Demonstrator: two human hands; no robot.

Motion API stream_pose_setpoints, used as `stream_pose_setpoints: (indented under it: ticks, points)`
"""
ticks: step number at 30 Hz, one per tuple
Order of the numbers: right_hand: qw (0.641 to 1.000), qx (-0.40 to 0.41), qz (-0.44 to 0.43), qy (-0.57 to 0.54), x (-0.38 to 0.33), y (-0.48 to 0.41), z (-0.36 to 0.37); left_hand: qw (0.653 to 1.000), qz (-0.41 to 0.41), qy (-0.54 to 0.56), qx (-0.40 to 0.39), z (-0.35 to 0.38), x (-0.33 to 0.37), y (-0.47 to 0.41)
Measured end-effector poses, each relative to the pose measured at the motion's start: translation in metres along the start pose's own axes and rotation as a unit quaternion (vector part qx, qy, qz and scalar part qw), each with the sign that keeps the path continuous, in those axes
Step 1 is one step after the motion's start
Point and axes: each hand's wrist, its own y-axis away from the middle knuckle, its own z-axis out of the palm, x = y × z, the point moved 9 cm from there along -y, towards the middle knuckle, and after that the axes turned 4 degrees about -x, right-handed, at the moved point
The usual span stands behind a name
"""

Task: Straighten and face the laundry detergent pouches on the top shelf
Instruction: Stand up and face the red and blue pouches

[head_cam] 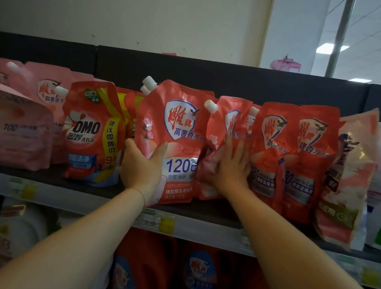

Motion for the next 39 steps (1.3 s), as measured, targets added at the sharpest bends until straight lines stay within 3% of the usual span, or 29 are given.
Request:
stream_pose_setpoints:
  ticks: [3,12,18,21,26,28,35,39]
  points:
    - [0.999,-0.028,-0.025,-0.006,0.003,-0.007,0.006,1.000,0.011,0.003,0.002,0.000,0.002,0.001]
    - [0.982,0.070,0.043,0.168,-0.003,-0.005,0.014,0.998,0.022,0.045,-0.026,0.007,0.000,-0.005]
    - [0.983,0.086,0.081,0.137,0.007,-0.027,0.009,0.997,0.034,0.063,-0.029,0.008,-0.004,-0.010]
    - [0.991,0.028,0.091,0.099,0.010,-0.040,0.028,0.996,0.046,0.069,-0.033,0.009,-0.005,-0.011]
    - [0.985,-0.154,0.046,0.060,0.010,-0.062,0.051,0.993,0.069,0.085,-0.043,0.012,-0.003,-0.013]
    - [0.980,-0.189,0.020,0.058,0.010,-0.062,0.042,0.993,0.072,0.089,-0.042,0.013,-0.004,-0.014]
    - [0.998,-0.031,-0.060,0.011,-0.007,-0.011,-0.010,0.991,0.083,0.091,-0.058,0.015,-0.007,-0.013]
    - [0.985,0.089,-0.101,0.111,-0.010,0.027,-0.047,0.993,0.058,0.087,-0.052,0.013,-0.010,-0.013]
